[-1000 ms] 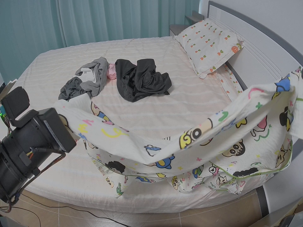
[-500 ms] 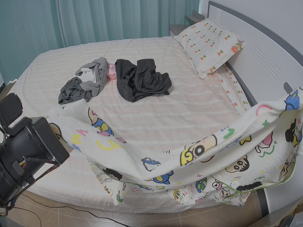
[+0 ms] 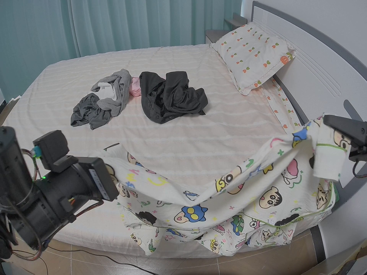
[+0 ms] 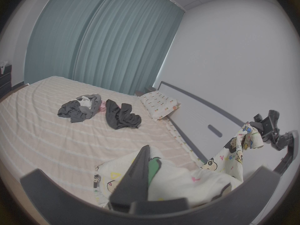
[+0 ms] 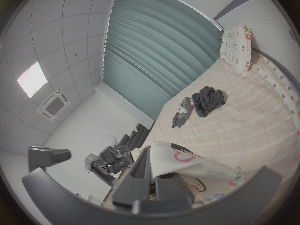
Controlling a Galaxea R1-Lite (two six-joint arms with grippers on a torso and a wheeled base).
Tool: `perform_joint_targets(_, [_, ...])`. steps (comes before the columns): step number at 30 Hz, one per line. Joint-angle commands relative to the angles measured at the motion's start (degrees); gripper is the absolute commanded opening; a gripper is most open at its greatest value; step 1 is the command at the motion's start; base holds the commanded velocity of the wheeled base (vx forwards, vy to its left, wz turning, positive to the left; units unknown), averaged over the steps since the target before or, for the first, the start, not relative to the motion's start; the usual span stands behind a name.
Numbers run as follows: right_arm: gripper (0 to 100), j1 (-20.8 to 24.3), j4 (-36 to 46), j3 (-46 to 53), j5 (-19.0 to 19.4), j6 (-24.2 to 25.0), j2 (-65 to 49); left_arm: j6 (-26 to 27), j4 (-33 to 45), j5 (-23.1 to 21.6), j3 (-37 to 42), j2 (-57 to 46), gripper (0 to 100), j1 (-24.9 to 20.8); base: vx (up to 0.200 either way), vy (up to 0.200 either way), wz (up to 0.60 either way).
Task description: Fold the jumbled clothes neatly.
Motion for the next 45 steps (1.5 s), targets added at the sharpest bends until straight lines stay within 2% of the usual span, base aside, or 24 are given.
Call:
perform_joint_targets(1, [0, -4.15, -3.13, -1.19, 0.18, -5.40, 12.63, -0.19, -1.02, -0.16, -4.73, 11.77, 0, 6.63, 0.000, 0.000, 0.00])
perform_joint_targets(5, [0, -5.47, -7.62, -3.03, 0.18, -6.80, 19.39, -0.63, -1.99, -0.16, -8.86, 18.01, 0, 10.05, 0.000, 0.000, 0.00])
perform_joint_targets(7, [0, -5.82, -11.66, -6.11, -0.69, -7.16, 26.25, -1.77, -3.22, -0.25, -12.55, 23.72, 0, 12.60, 0.000, 0.000, 0.00])
perform_joint_targets(15, [0, -6.61, -12.89, -16.13, -4.39, -7.24, 40.93, -2.83, -3.75, -1.04, -20.99, 36.20, 0, 18.40, 0.050, 0.000, 0.00])
perform_joint_targets(21, [0, -6.70, -14.30, -19.12, -6.32, -7.77, 45.85, -3.62, -3.83, -1.13, -23.19, 41.56, 0, 19.63, 0.200, 0.000, 0.00])
perform_joint_targets(28, [0, -6.96, -18.78, -23.16, -8.69, -9.00, 54.20, -3.71, -3.40, -1.13, -34.88, 52.73, 0, 22.62, 0.200, 0.000, 0.00])
perform_joint_targets(36, [0, -6.79, -21.24, -26.76, -11.68, -9.09, 61.93, -3.79, -2.34, -1.13, -44.63, 61.69, 0, 23.50, 0.000, 0.000, 0.00])
perform_joint_targets(43, [0, -6.79, -21.85, -31.33, -15.11, -9.09, 67.73, -5.11, -0.93, -1.13, -49.55, 65.73, 0, 24.82, 0.000, 0.000, 0.00])
perform_joint_targets(44, [100, -6.87, -21.85, -33.09, -15.46, -9.18, 69.58, -7.84, -0.67, -1.13, -50.78, 66.00, 100, 24.91, 0.000, 0.000, 0.00])
perform_joint_targets(45, [100, -6.96, -21.85, -34.32, -15.55, -9.09, 70.63, -8.36, -0.58, -1.13, -51.22, 66.09, 100, 25.08, 0.000, 0.000, 0.00])
